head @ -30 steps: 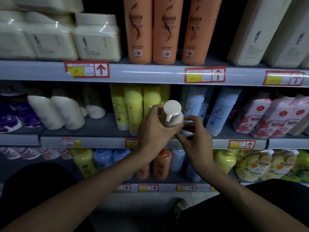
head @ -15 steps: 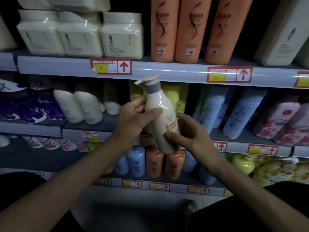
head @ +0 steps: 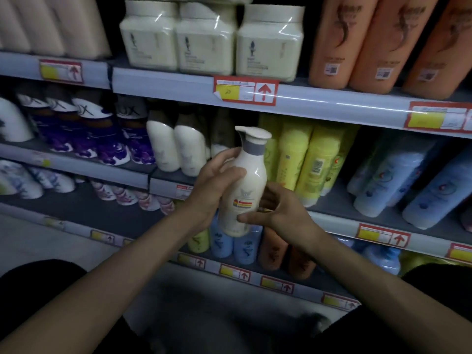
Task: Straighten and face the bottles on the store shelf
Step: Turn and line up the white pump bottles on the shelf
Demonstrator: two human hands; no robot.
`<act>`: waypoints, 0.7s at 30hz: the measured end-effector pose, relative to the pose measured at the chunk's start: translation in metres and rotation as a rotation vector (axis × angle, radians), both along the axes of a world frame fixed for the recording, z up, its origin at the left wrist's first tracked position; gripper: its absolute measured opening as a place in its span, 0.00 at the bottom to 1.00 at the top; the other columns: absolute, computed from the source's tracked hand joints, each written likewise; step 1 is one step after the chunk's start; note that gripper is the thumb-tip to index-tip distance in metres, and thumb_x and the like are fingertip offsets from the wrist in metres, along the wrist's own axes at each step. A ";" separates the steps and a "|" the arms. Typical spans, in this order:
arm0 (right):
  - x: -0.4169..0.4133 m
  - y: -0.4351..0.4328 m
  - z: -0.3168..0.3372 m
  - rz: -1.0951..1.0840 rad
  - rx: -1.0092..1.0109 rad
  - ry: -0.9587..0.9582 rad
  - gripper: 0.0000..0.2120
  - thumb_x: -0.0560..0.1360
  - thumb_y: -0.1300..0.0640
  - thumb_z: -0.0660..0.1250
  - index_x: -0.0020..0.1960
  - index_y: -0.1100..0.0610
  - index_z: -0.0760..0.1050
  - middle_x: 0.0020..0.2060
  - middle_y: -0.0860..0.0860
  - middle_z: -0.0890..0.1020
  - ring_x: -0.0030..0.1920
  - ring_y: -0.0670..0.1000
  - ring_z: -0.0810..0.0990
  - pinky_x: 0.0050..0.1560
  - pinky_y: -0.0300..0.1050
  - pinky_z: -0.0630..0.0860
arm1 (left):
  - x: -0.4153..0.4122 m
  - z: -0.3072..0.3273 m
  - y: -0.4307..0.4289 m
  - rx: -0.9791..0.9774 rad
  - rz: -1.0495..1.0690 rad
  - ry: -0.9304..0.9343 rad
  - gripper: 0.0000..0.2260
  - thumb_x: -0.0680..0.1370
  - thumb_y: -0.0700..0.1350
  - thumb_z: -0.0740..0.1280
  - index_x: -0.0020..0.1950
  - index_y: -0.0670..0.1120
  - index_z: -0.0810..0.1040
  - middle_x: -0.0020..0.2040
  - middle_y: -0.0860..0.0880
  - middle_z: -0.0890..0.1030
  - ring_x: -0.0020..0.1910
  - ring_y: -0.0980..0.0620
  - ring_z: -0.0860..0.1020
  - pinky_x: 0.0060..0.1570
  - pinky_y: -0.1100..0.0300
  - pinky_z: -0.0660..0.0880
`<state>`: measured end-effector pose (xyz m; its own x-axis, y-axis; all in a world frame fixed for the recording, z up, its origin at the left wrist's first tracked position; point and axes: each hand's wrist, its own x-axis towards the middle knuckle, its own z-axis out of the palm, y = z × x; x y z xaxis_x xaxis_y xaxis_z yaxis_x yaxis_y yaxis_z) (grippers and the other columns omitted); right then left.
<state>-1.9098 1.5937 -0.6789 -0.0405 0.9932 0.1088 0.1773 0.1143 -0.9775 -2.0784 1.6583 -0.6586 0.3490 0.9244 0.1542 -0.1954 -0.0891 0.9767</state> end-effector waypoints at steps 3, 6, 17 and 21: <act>-0.019 0.014 -0.015 -0.057 0.038 -0.036 0.31 0.66 0.68 0.82 0.67 0.60 0.77 0.57 0.49 0.86 0.57 0.45 0.85 0.57 0.41 0.82 | -0.013 0.000 0.002 0.020 0.076 0.065 0.21 0.77 0.44 0.72 0.70 0.48 0.77 0.59 0.52 0.86 0.56 0.58 0.84 0.52 0.62 0.79; -0.030 0.027 -0.019 -0.115 0.078 -0.059 0.32 0.67 0.66 0.83 0.67 0.58 0.76 0.56 0.47 0.86 0.57 0.44 0.85 0.58 0.45 0.83 | -0.027 -0.010 0.001 0.152 0.239 0.255 0.25 0.75 0.54 0.77 0.71 0.51 0.76 0.60 0.55 0.84 0.59 0.59 0.83 0.57 0.56 0.81; -0.044 0.033 -0.004 -0.079 0.207 -0.235 0.29 0.71 0.62 0.80 0.70 0.51 0.79 0.54 0.44 0.87 0.55 0.42 0.85 0.58 0.42 0.82 | -0.048 -0.009 0.005 -0.055 0.344 0.227 0.22 0.68 0.53 0.83 0.59 0.47 0.85 0.52 0.52 0.88 0.52 0.53 0.86 0.57 0.48 0.84; -0.025 0.037 0.009 -0.042 0.136 -0.092 0.26 0.72 0.74 0.74 0.65 0.53 0.81 0.48 0.59 0.86 0.46 0.51 0.86 0.55 0.43 0.82 | -0.057 -0.002 0.019 -0.146 0.288 0.053 0.27 0.62 0.59 0.78 0.57 0.48 0.85 0.52 0.51 0.88 0.52 0.51 0.86 0.55 0.50 0.83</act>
<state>-1.9347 1.6305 -0.6703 -0.0156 0.9707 0.2396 0.2728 0.2347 -0.9330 -2.1355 1.6769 -0.6609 0.0744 0.9972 0.0015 -0.1315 0.0084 0.9913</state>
